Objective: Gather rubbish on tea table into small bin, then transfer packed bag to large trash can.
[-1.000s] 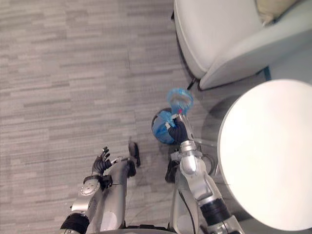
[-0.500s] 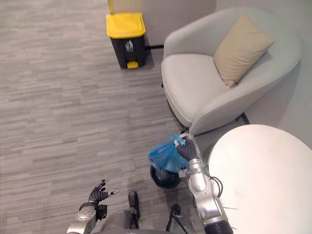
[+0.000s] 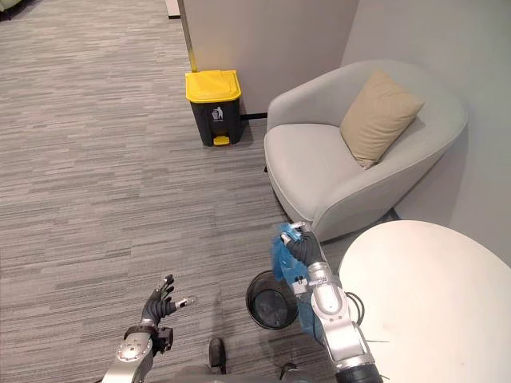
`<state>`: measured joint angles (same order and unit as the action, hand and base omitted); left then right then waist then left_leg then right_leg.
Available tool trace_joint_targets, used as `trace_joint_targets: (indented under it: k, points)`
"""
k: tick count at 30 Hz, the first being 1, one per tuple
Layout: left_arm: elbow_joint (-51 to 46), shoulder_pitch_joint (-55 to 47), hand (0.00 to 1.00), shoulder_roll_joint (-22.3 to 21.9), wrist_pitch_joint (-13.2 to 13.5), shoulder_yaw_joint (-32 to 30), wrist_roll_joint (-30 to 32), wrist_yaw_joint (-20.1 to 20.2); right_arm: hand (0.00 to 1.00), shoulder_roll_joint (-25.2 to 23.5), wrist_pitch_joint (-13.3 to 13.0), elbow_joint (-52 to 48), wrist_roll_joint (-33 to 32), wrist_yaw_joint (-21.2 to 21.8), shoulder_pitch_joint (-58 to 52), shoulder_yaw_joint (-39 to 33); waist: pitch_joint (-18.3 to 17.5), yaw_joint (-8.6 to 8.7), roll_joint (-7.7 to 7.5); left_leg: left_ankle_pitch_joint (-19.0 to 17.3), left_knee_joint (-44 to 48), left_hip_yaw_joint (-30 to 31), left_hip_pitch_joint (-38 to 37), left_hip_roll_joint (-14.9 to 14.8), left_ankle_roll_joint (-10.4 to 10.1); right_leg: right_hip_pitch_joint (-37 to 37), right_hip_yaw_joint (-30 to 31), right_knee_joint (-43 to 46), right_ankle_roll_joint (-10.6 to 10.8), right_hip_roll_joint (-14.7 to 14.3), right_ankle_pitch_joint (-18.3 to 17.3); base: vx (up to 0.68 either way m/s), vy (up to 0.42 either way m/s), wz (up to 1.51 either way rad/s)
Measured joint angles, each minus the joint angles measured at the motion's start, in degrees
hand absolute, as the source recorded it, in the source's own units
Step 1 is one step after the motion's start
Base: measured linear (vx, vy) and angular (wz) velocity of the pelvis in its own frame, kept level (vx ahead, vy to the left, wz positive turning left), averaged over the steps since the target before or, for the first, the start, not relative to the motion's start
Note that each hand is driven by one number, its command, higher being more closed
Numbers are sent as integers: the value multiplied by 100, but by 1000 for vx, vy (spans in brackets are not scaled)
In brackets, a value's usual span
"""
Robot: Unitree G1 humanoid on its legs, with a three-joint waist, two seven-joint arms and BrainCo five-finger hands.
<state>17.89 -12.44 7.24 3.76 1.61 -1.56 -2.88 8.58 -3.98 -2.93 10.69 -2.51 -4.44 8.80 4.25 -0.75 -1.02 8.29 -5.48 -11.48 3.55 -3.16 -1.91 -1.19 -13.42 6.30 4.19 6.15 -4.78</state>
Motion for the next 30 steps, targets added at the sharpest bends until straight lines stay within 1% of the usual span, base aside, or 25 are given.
trace_joint_targets:
  k: [2, 7, 11, 13, 15, 16, 17, 20, 23, 27, 30]
  points:
    - [-467, 4, 0, -4, 78, 68, -3, 52, 100, 5, 0, -2, -251, 43, 1, 4, -70, 2, 17, 0, -2, -5, 0, 8, 0, 1, 29, -42, -8, 0, 62, -22, 39, -6]
    - [-1087, 37, 0, 82, 237, 196, -1, 167, 100, 100, -12, -100, -717, 258, 38, 19, -224, 12, 37, 21, 0, -68, -20, 14, 30, 21, 122, -152, 17, -6, 162, 9, 22, -10]
    - [-1182, 235, 0, 242, 313, 512, -1, 302, 100, 201, -12, -245, -1038, 426, 63, 86, -268, 13, 45, 21, 0, -107, -71, 18, 29, 32, 201, -163, 25, -5, 187, 7, 18, -10]
    - [-1307, 256, 0, 268, 322, 573, -1, 363, 100, 234, -17, -323, -1141, 532, 175, 164, -269, 26, 44, 20, 0, -116, -100, 18, 29, 36, 250, -177, 22, -5, 206, -1, 19, -14]
    - [-1528, 342, 0, 407, 334, 802, -2, 427, 100, 336, -17, -324, -1348, 650, 445, 349, -272, 127, 44, 6, -3, -122, -102, 18, 10, 62, 275, -260, 11, -14, 264, -10, 25, -6]
    - [-1567, 378, 0, 451, 341, 863, -2, 441, 100, 363, -17, -324, -1367, 663, 494, 388, -272, 142, 44, -2, -4, -121, -104, 17, -1, 71, 275, -274, 14, -16, 277, -14, 31, -2]
    - [-1645, 501, 0, 533, 363, 977, -2, 544, 100, 395, -19, -337, -1530, 697, 604, 505, -282, 145, 41, -4, -10, -133, -121, 18, -2, 108, 284, -338, 1, -20, 296, -10, 29, -6]
    - [-1780, 682, 0, 591, 416, 1067, 0, 550, 100, 434, -20, -421, -1716, 866, 696, 588, -298, 142, 36, -5, -12, -150, -121, 19, -3, 107, 307, -358, -2, -22, 316, -2, 14, -3]
    - [-1821, 893, 0, 774, 438, 1219, 9, 542, 100, 551, -29, -531, -1944, 956, 858, 856, -341, 159, 24, -3, -8, -159, -128, 20, 0, 107, 324, -363, 36, -24, 350, 6, 4, -1]
    - [-1822, 1172, 0, 794, 443, 1398, 28, 534, 100, 649, -33, -530, -2238, 1136, 1088, 1156, -363, 157, 14, 20, -5, -172, -140, 22, 30, 109, 345, -364, 37, -25, 361, 7, 4, -2]
    - [-1821, 1265, 0, 799, 442, 1525, 255, 533, 100, 659, -33, -530, -2458, 1226, 1210, 1426, -437, 164, 13, 22, -5, -172, -146, 25, 32, 109, 358, -366, 41, -24, 364, 0, 0, 0]
